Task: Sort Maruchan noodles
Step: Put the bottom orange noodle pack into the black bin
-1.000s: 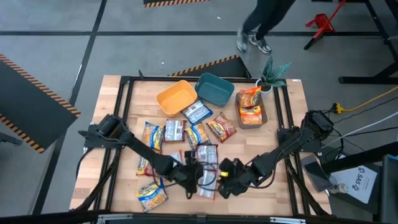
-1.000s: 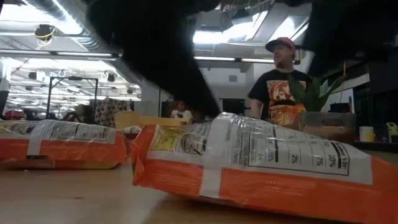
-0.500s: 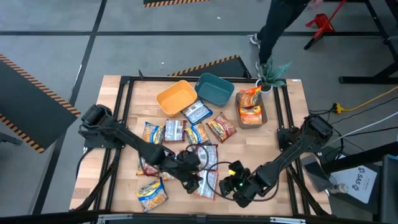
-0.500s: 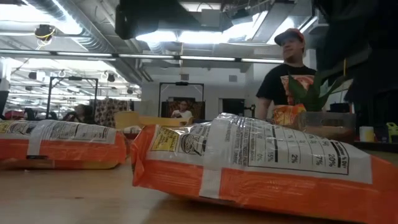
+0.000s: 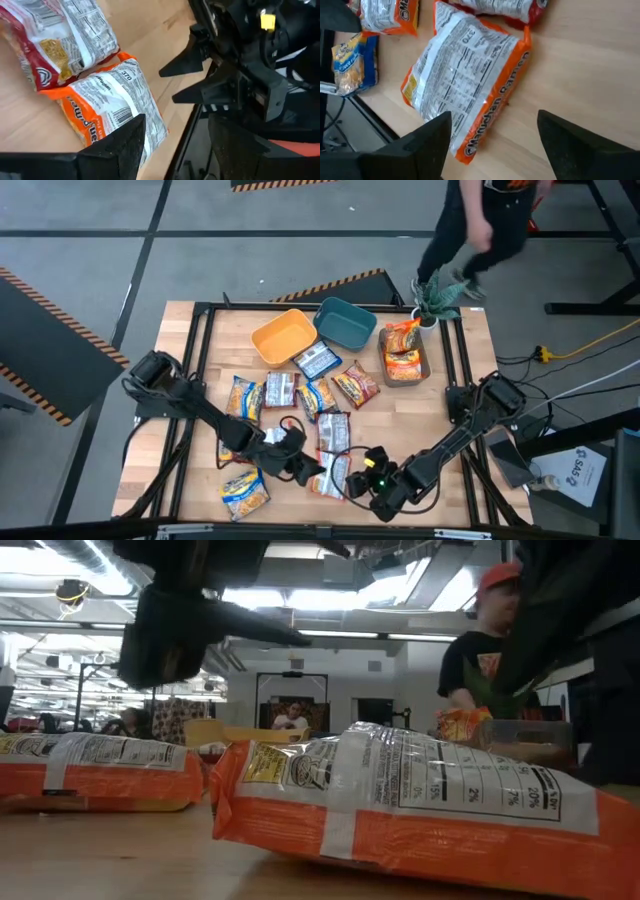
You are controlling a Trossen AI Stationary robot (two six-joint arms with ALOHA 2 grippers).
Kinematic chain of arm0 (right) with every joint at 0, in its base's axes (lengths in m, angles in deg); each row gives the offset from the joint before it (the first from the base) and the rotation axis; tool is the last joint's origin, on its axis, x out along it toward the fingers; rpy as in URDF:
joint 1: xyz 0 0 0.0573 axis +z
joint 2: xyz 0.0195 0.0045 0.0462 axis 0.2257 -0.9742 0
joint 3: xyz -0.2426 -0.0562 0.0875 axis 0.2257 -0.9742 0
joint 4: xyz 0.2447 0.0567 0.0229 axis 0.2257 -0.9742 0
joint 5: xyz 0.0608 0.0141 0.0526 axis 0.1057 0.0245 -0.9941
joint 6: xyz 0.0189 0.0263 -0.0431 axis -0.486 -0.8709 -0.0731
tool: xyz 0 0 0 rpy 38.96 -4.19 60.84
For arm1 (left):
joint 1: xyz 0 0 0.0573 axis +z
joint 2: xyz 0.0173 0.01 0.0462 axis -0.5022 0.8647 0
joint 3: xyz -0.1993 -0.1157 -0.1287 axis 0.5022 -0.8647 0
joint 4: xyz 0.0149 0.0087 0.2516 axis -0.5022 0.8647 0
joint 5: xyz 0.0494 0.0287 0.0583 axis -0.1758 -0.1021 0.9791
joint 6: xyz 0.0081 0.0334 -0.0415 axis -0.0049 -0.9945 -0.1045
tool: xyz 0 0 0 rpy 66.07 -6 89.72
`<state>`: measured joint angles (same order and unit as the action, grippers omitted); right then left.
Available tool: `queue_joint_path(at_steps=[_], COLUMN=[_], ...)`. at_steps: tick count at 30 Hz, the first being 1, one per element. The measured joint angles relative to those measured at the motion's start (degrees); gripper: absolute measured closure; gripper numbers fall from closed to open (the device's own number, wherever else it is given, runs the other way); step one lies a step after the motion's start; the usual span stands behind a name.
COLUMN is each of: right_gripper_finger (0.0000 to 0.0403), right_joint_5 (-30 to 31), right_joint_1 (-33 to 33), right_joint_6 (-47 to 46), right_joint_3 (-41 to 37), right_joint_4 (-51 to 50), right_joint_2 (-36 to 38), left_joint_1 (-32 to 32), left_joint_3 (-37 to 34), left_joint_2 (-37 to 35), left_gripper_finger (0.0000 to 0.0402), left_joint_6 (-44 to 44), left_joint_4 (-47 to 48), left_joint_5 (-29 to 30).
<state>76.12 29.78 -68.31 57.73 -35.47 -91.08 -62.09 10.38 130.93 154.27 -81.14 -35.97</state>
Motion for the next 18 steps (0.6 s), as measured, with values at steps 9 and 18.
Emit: queue_joint_path(at_steps=[9,18], right_gripper_finger=[0.0123,0.0123], right_joint_5=[0.41,2.61], right_joint_1=[-0.11,-1.11], right_joint_6=[-3.51,-3.36], right_joint_3=[-0.06,0.11], right_joint_4=[4.98,7.93], right_joint_2=[-4.45,-5.96], left_joint_1=[0.04,0.70], left_joint_3=[-0.55,-0.51], left_joint_2=[2.52,4.98], left_gripper_finger=[0.0191,0.0191], left_joint_6=[1.20,3.08], left_joint_4=[0.77,-0.64], left_joint_5=[-0.81,-2.63])
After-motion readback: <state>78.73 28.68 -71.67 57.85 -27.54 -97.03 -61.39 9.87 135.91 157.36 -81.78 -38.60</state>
